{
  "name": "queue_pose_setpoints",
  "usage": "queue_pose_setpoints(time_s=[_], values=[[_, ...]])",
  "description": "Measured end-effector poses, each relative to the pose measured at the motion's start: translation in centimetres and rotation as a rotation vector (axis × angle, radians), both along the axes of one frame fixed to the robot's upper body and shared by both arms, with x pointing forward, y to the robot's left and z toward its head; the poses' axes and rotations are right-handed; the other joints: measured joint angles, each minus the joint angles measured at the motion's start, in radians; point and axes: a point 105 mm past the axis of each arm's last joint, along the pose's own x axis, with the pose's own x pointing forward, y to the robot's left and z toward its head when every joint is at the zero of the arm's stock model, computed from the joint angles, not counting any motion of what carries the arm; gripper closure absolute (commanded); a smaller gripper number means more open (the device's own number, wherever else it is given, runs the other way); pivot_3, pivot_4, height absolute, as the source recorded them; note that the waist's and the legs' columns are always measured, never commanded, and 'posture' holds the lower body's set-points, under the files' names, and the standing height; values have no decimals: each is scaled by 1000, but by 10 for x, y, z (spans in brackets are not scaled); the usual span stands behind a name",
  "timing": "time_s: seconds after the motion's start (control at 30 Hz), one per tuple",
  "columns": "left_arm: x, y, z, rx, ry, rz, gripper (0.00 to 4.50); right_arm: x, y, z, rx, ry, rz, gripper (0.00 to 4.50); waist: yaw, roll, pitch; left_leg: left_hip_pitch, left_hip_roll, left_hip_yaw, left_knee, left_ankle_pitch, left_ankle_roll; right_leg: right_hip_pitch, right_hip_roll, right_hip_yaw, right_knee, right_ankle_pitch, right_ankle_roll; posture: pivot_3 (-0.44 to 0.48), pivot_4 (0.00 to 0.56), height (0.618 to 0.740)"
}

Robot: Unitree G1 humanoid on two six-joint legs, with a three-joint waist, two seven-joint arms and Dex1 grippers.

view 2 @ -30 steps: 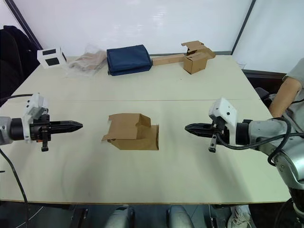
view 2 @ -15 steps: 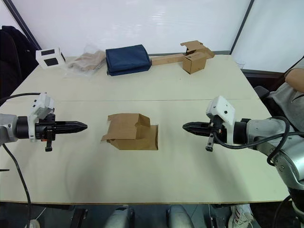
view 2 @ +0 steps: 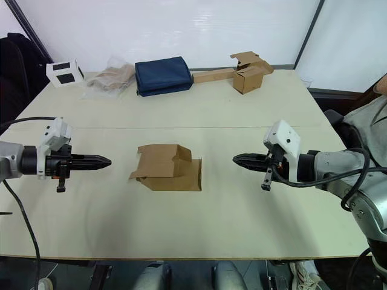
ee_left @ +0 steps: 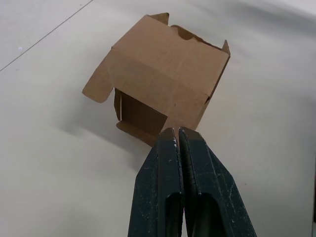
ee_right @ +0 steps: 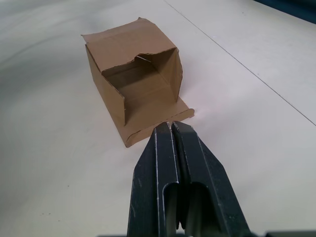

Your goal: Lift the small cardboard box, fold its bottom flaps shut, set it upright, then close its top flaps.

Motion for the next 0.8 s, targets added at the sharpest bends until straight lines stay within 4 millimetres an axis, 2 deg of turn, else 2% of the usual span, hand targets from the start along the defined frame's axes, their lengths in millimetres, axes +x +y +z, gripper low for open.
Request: queue_pose_setpoints(time_s=[0.13,0.23,0.37,0.47,0.53,0.6,0.67,0.73,0.8], values=[[2,0,2,-5,10,17,4412,0,0,1,4,-5,0,4500,0,0,0,0,0,0,0,0,0,0,0,0,0,0,0,0,150,740],[8,0,6,-34,42,51,3680,1,2,1,14,-6,2,4500,0,0,0,0,0,0,0,0,0,0,0,0,0,0,0,0,150,740],[9,-10,12,-134,127,37,2128,1,3,1,20,-11,4,4500,0,0,0,0,0,0,0,0,0,0,0,0,0,0,0,0,150,740],[9,-10,10,-162,179,44,1082,2,5,1,25,-15,10,4500,-3,0,0,0,0,0,0,0,0,0,0,0,0,0,0,0,150,740],[11,-13,7,-209,249,50,226,3,6,0,28,-15,7,4500,-4,0,0,0,0,0,0,0,0,-1,1,0,1,0,0,0,150,740],[20,-17,7,-342,368,79,93,4,8,-2,33,-14,6,4500,-2,0,0,0,0,-1,2,0,0,0,1,0,2,0,0,0,150,740],[23,-17,-4,-421,493,122,93,4,10,-3,38,-15,1,4500,-3,0,0,0,-1,0,2,0,0,0,0,0,2,0,0,0,150,740],[27,-17,-29,-478,656,200,93,3,13,-3,53,-21,-4,4500,-4,0,0,-1,0,-1,2,0,0,-1,1,0,2,0,0,0,150,740],[29,-19,-44,-520,759,245,93,1,14,-4,49,-24,-6,4500,-5,0,0,-2,0,-1,2,0,0,-2,1,0,3,0,0,0,150,740]])
